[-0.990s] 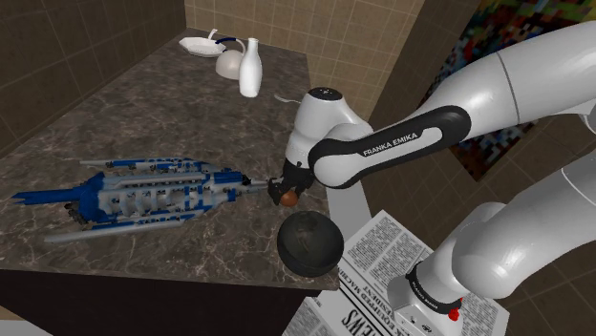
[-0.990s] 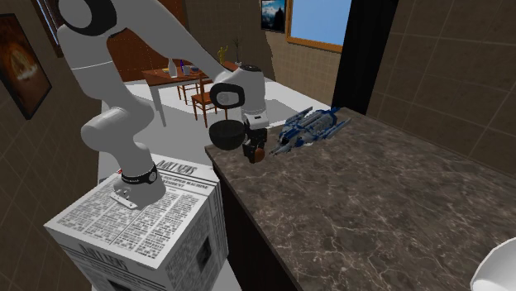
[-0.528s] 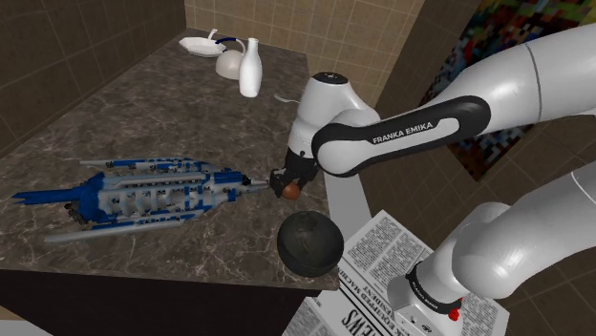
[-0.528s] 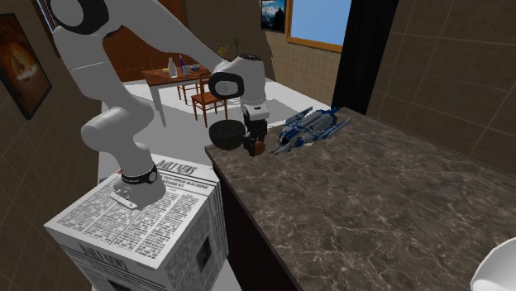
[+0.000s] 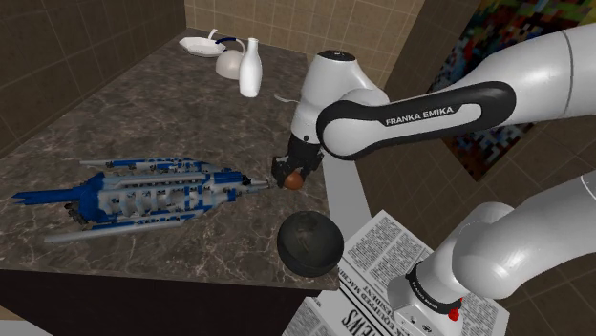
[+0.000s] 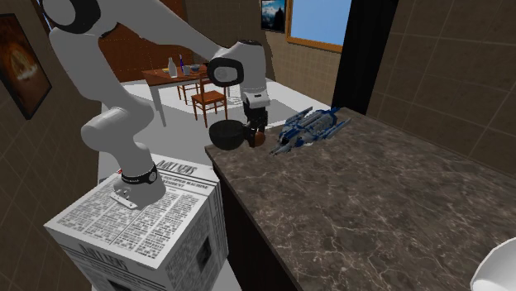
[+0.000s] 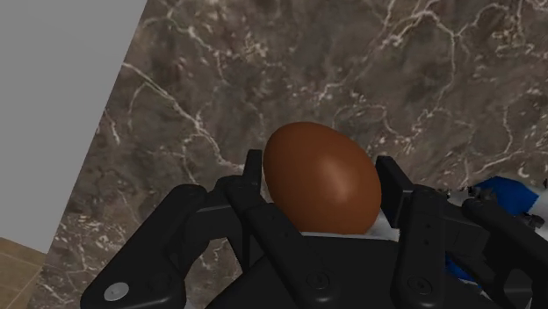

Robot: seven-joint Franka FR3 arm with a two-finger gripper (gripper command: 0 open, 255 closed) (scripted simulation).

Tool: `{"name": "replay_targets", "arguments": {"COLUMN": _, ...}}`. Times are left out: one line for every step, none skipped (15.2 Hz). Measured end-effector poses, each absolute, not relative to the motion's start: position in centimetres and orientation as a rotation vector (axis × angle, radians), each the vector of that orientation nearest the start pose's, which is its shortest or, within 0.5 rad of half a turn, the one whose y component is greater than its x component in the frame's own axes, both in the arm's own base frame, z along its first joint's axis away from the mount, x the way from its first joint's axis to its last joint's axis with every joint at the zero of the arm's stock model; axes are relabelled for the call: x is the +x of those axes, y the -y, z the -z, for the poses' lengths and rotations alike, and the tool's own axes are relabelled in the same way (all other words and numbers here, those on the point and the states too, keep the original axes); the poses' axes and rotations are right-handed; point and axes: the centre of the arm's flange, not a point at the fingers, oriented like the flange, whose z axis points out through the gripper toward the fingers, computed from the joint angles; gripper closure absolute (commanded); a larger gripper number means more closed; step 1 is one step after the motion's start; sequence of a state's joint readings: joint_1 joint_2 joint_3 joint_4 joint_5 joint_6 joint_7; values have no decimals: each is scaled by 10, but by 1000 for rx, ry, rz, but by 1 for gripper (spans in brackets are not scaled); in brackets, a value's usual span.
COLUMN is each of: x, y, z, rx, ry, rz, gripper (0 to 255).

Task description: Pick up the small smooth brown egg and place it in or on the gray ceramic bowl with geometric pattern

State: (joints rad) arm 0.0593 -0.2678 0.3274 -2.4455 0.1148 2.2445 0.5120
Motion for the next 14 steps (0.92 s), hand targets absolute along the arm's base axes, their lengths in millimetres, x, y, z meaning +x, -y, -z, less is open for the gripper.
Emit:
{"name": "replay_targets", "arguments": {"x": 419, "y": -176, "z": -406, "rx": -3095, "ry": -315, "rz": 75, "gripper": 255}}
{"name": "replay_targets", "arguments": {"x": 420, "y": -175, "z": -412, "rx": -3095, "ry": -315, "rz": 75, "gripper": 255}}
{"name": "replay_targets", "arguments": {"x": 419, "y": -175, "z": -417, "rx": -3095, "ry": -315, "rz": 74, "gripper": 255}}
{"name": "replay_targets", "arguments": {"x": 418, "y": -175, "z": -422, "rx": -3095, "ry": -315, "rz": 74, "gripper": 255}}
{"name": "replay_targets", "arguments": {"x": 419, "y": -174, "z": -427, "rx": -3095, "ry": -315, "rz": 74, "gripper": 255}}
{"name": "replay_targets", "arguments": {"x": 419, "y": -175, "z": -434, "rx": -3095, "ry": -315, "rz": 74, "gripper": 255}}
{"name": "replay_targets", "arguments": {"x": 418, "y": -175, "z": -439, "rx": -3095, "ry": -315, "rz": 74, "gripper": 255}}
{"name": "replay_targets", "arguments": {"x": 418, "y": -176, "z": -443, "rx": -3095, "ry": -315, "rz": 74, "gripper": 255}}
{"name": "replay_targets", "arguments": {"x": 418, "y": -175, "z": -448, "rx": -3095, "ry": -315, "rz": 74, "gripper": 255}}
{"name": "replay_targets", "arguments": {"x": 418, "y": -174, "z": -454, "rx": -3095, "ry": -315, "rz": 74, "gripper": 255}}
{"name": "replay_targets", "arguments": {"x": 418, "y": -174, "z": -460, "rx": -3095, "ry": -315, "rz": 74, "gripper": 255}}
{"name": "replay_targets", "arguments": {"x": 419, "y": -175, "z": -465, "rx": -3095, "ry": -315, "rz": 74, "gripper": 255}}
{"name": "replay_targets", "arguments": {"x": 418, "y": -175, "z": -470, "rx": -3095, "ry": -315, "rz": 74, "gripper": 255}}
{"name": "replay_targets", "arguments": {"x": 418, "y": -175, "z": -475, "rx": -3095, "ry": -315, "rz": 74, "gripper": 255}}
